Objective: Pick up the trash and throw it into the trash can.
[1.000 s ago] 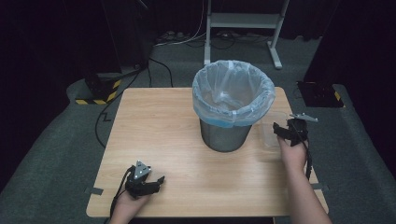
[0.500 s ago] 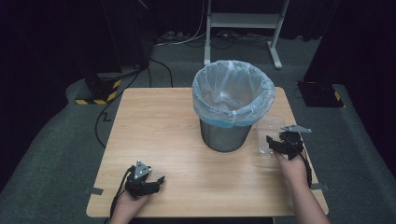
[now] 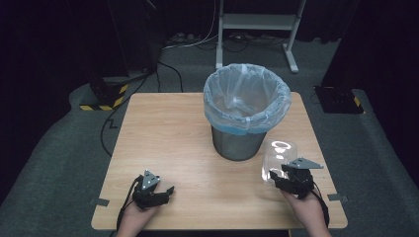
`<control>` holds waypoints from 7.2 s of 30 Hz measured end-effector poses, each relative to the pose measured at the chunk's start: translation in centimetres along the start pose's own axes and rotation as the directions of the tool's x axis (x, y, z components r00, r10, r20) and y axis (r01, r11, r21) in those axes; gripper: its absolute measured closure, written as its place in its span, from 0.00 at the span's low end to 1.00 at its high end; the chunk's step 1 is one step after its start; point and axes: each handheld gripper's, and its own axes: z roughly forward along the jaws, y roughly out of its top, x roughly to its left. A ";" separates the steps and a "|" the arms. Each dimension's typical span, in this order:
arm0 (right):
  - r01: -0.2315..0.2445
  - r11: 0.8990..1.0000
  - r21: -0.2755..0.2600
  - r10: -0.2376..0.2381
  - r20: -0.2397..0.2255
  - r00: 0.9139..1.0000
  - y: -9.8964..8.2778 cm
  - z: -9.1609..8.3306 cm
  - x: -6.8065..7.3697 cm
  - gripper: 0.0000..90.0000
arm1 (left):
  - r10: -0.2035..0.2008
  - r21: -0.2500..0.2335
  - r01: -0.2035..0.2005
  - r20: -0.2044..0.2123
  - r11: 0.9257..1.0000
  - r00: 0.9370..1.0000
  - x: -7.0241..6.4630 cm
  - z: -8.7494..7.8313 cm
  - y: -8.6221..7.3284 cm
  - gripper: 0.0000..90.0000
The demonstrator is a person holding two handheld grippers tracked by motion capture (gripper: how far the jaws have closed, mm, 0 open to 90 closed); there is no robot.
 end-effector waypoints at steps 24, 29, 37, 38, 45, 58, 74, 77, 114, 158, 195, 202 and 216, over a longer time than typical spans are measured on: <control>-0.202 0.977 -0.070 0.207 0.061 0.976 -0.9 0.8 -3.2 0.41 | 0.003 0.000 -0.003 -0.004 1.000 1.000 0.0 0.0 0.0 0.31; -0.155 0.985 -0.071 0.154 -0.009 0.988 -1.4 0.8 0.0 0.43 | 0.004 0.001 -0.004 -0.003 1.000 1.000 0.0 0.0 0.0 0.31; -0.036 0.995 -0.090 0.027 -0.093 0.995 0.9 4.1 7.5 0.44 | 0.001 0.001 -0.001 -0.001 1.000 1.000 0.0 0.0 0.0 0.31; -0.017 0.996 -0.092 0.007 -0.100 0.995 1.3 4.6 8.3 0.44 | 0.002 0.000 -0.002 -0.001 1.000 1.000 0.0 0.0 0.0 0.31; 0.028 0.993 -0.117 -0.043 -0.126 0.991 3.7 7.1 12.8 0.40 | 0.005 -0.005 -0.005 0.002 1.000 1.000 -0.1 -0.2 -0.1 0.35; 0.042 0.988 -0.149 -0.040 0.016 0.999 0.4 3.2 7.0 0.72 | 0.018 -0.062 -0.014 0.058 0.998 0.998 -2.7 -0.8 1.2 0.80; 0.150 0.982 -0.111 -0.159 -0.079 0.984 2.7 7.9 13.1 0.73 | -0.127 -0.093 0.132 0.059 0.987 0.990 -2.9 0.8 3.4 0.85; 0.110 0.984 -0.138 -0.121 -0.075 0.990 3.1 6.8 12.3 0.70 | -0.153 -0.113 0.158 0.054 0.981 0.987 -2.3 0.0 3.4 0.83; 0.060 0.958 -0.281 -0.120 -0.199 0.973 5.9 3.9 14.9 0.91 | -0.151 -0.376 0.175 0.093 0.910 0.984 -4.9 -4.7 5.9 0.92; 0.197 0.663 -0.723 -0.213 0.070 0.974 20.0 -9.0 13.7 0.91 | 0.131 -0.742 -0.151 -0.085 0.653 0.988 -5.8 -14.2 23.0 0.93; 0.132 0.794 -0.593 -0.015 0.198 0.980 21.9 -4.8 2.4 0.64 | 0.129 -0.587 -0.085 0.033 0.805 0.991 -6.5 -0.9 32.5 0.55; 0.136 0.805 -0.578 -0.040 0.175 0.984 20.7 -4.5 3.3 0.52 | 0.155 -0.594 -0.117 0.013 0.796 0.988 -6.9 -2.0 30.6 0.50; 0.137 0.807 -0.575 -0.100 0.096 0.990 16.3 -5.4 7.0 0.34 | 0.098 -0.532 -0.068 0.029 0.844 0.995 -6.2 -5.6 23.6 0.37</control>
